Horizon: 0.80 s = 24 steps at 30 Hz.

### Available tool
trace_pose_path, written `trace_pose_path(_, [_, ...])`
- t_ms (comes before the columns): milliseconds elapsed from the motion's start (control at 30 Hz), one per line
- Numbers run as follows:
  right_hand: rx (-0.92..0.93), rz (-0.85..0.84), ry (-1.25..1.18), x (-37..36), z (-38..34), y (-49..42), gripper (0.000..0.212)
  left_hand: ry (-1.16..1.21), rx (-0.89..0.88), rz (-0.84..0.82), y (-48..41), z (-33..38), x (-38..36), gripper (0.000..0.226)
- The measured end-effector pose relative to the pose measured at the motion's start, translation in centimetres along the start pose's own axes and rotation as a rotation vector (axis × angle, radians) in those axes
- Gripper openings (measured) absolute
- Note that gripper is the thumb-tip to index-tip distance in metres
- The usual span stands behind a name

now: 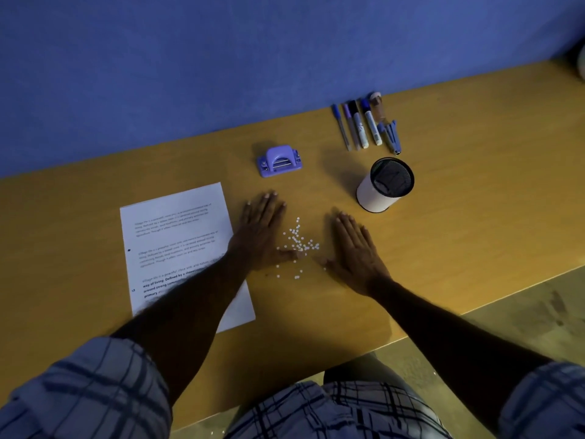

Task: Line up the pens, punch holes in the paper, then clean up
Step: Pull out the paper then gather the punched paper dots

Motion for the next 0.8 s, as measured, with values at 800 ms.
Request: trace_pose_path(800, [0.242,-0.123,0.192,0.4,-2.2,-7.0,0.084,-0.052,-0.060,0.063,3.9,0.0,-0.3,0.129])
Point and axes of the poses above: each hand's wrist, its own y-axis away from the middle knuckle, its own x-axis out of the back of the hand, z = x × y, the point moved 9 cm from there along -y, towards the middle knuckle, and after that the axes turned 10 degrees about x, right-handed, at the moved point
